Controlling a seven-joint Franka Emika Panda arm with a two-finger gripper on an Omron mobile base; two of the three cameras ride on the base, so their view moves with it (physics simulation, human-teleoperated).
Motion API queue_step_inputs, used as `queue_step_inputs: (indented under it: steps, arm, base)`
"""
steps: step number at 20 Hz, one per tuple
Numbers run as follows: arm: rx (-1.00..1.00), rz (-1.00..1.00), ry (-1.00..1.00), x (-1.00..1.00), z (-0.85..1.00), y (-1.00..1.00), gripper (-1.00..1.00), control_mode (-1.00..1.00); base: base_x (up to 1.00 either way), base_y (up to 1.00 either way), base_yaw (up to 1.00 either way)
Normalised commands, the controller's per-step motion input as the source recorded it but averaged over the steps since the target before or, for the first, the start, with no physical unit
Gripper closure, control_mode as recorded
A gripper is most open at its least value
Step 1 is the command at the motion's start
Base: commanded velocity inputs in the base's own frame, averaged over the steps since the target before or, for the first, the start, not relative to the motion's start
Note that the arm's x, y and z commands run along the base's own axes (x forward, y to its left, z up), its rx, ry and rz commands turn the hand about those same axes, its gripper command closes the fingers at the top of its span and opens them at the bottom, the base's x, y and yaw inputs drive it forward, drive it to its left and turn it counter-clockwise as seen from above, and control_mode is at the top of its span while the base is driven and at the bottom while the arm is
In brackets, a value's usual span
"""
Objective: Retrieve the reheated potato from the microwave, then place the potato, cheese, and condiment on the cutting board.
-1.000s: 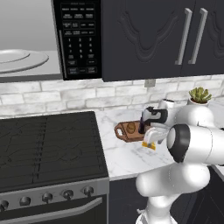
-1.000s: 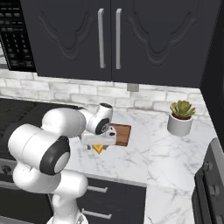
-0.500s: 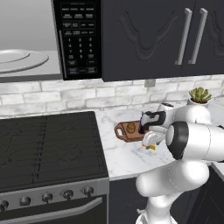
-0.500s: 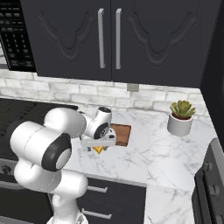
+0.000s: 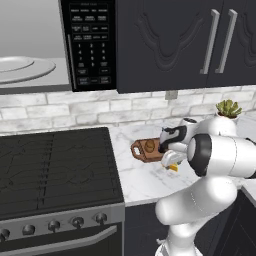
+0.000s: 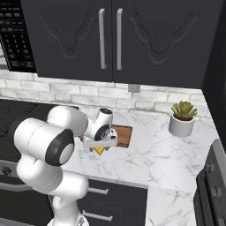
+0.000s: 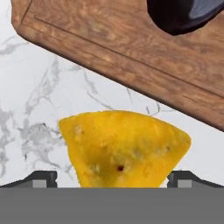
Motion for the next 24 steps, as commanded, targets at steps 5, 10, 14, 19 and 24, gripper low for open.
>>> queue_step_inputs:
  steps: [5, 10, 14, 19, 24]
  arm:
    - [0.0, 0.0, -0.04, 0.0, -0.15, 0.0, -1.0, -1.0]
    - [0.0, 0.0, -0.05, 0.0, -0.05, 0.0, 1.0, -1.0]
    - [0.0, 0.0, 0.0, -0.18, -0.02, 0.0, 1.0, -1.0]
    - [0.0, -0.03, 0.0, -0.26, -0.03, -0.06, 1.0, -1.0]
    - [0.0, -0.05, 0.0, -0.09, 0.28, -0.45, 1.0, -1.0]
  base:
    - [0.0, 0.0, 0.0]
    - [0.0, 0.0, 0.0]
    - [0.0, 0.0, 0.0]
    - [0.0, 0.0, 0.0]
    - [0.0, 0.0, 0.0]
